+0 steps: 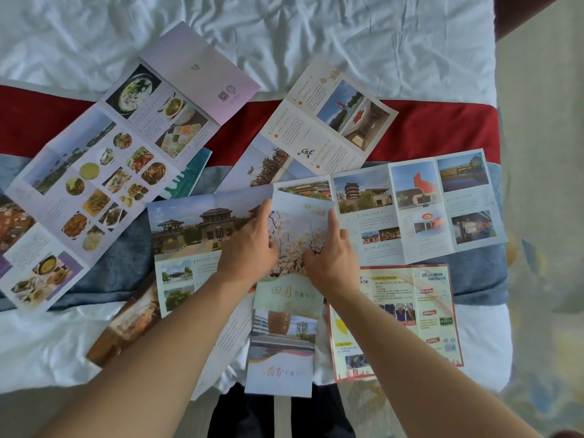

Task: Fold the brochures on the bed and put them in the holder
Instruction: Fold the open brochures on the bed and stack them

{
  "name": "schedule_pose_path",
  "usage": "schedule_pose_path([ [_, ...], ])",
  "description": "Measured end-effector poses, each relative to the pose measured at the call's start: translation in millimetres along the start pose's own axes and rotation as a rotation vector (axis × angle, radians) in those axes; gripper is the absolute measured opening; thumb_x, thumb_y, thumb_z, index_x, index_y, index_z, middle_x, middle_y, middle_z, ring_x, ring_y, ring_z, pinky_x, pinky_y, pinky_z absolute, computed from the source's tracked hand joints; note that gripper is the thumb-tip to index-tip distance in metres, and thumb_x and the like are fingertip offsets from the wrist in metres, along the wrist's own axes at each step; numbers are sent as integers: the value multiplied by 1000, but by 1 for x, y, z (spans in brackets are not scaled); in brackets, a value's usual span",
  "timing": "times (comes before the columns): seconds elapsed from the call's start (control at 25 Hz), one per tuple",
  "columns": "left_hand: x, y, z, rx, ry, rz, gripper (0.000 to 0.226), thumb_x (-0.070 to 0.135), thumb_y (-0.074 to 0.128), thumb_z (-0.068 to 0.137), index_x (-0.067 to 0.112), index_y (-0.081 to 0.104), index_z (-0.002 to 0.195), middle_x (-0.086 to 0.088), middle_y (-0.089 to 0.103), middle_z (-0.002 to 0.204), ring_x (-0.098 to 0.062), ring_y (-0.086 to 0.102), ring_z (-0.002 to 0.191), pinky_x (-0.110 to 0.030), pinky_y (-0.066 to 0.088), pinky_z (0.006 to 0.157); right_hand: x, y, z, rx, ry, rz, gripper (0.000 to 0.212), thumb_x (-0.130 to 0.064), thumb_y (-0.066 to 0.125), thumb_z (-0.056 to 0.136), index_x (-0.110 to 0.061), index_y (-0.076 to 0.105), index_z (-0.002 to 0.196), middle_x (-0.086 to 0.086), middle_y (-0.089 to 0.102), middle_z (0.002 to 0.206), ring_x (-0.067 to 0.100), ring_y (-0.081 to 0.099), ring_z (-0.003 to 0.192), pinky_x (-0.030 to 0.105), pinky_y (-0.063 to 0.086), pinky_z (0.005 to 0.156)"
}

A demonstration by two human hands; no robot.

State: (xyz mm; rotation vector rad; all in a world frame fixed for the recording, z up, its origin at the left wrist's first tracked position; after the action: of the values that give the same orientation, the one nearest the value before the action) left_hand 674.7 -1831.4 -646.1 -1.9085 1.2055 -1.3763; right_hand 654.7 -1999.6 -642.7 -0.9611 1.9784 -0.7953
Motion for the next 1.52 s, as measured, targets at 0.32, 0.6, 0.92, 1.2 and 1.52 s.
schedule_pose_path([
  [0.32, -7, 10, -28, -107, 181, 160, 72, 17, 59, 91, 29, 23, 152, -5, 63, 98, -23, 58, 67, -35, 47, 47, 21, 19, -36, -92, -1, -136, 82, -16, 59, 84, -33, 14, 152, 15, 47, 125, 26, 52, 66, 38, 49, 56],
  [0.6, -11, 24, -68, -131, 199, 170, 62, 26, 67, 87, 31, 32, 138, -3, 63, 105, -26, 63, 81, -33, 48, 54, 37, 21, -66, -113, -61, -206, 81, -17, 56, 85, -29, 13, 153, 11, 45, 125, 24, 49, 68, 34, 42, 55],
  [0.92, -28, 45, -125, -292, 148, 308, 94, 40, 76, 78, 28, 14, 149, -5, 50, 132, -25, 62, 93, -35, 51, 62, 53, 35, -107, -234, -149, -242, 73, -17, 56, 87, -31, 19, 149, 12, 44, 125, 33, 57, 81, 38, 44, 61],
  [1.2, -40, 58, -139, -300, 166, 326, 98, 32, 70, 87, 22, 0, 155, -10, 40, 140, -27, 58, 111, -37, 56, 79, 57, 50, -113, -261, -142, -254, 68, -12, 57, 89, -33, 23, 144, 11, 42, 118, 27, 49, 74, 37, 45, 58],
  [1.52, -40, 67, -139, -291, 157, 416, 95, 43, 66, 89, 14, 5, 155, -13, 40, 140, -28, 57, 113, -37, 55, 85, 60, 61, -109, -221, -153, -244, 69, -6, 57, 89, -32, 27, 145, 11, 41, 115, 29, 54, 69, 37, 46, 54],
])
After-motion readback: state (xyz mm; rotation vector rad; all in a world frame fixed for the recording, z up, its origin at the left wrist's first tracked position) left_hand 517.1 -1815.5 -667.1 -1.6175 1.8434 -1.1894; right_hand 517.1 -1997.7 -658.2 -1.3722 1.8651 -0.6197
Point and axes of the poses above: each hand's wrist, its own z-axis towards the middle knuckle, its own y-axis out of the palm, x = y × z, the point moved 1 cm from there along z, towards the middle knuckle
